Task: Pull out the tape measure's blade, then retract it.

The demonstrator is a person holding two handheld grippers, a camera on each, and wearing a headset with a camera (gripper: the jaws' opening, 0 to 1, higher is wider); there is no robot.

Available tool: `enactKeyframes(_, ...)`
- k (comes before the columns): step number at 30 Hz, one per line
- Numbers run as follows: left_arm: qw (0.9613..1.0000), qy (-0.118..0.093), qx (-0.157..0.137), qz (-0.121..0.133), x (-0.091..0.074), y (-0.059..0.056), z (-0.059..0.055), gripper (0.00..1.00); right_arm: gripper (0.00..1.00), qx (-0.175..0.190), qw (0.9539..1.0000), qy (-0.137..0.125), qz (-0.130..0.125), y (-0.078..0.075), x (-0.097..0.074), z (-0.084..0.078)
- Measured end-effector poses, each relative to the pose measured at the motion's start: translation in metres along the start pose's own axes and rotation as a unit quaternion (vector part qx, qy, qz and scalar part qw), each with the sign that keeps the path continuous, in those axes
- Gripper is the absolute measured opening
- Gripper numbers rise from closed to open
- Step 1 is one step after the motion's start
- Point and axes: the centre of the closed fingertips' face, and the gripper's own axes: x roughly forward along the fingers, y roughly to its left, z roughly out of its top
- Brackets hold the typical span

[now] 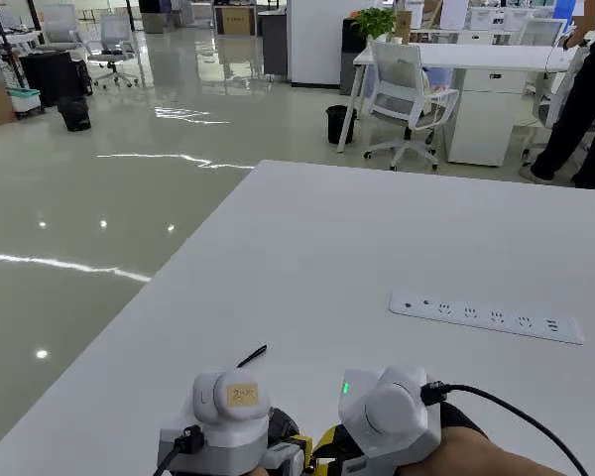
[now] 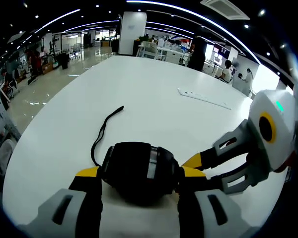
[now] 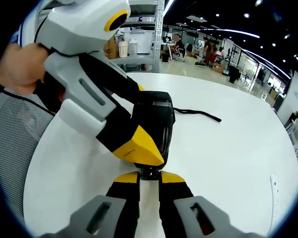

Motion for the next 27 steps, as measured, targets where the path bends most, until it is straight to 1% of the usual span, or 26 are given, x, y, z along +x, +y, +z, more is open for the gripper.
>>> enactKeyframes(8, 1.0000, 0.000, -0.002, -0.001, 0.0001, 0.0006, 0.0004, 0.57, 0.13, -0.001, 1.0000, 0.001, -0.002, 0.0003, 0.0005, 0.0013)
enactKeyframes(17, 0.9999, -0.002, -0.013, -0.004, -0.0005, 0.0007, 0.0016, 0.57, 0.13, -0.003, 1.0000, -0.001, -0.005, -0.0015, 0.0005, 0.0046)
enactKeyframes(23, 0.9997, -0.003, -0.025, -0.007, -0.0003, 0.0020, 0.0024, 0.57, 0.13, 0.004, 1.0000, -0.002, -0.006, -0.0028, 0.0009, 0.0073)
enactKeyframes(27, 0.9995, 0.003, -0.028, -0.013, 0.0003, 0.0019, 0.0028, 0.58, 0.13, 0.013, 0.9999, -0.005, -0.005, -0.0028, 0.0007, 0.0074)
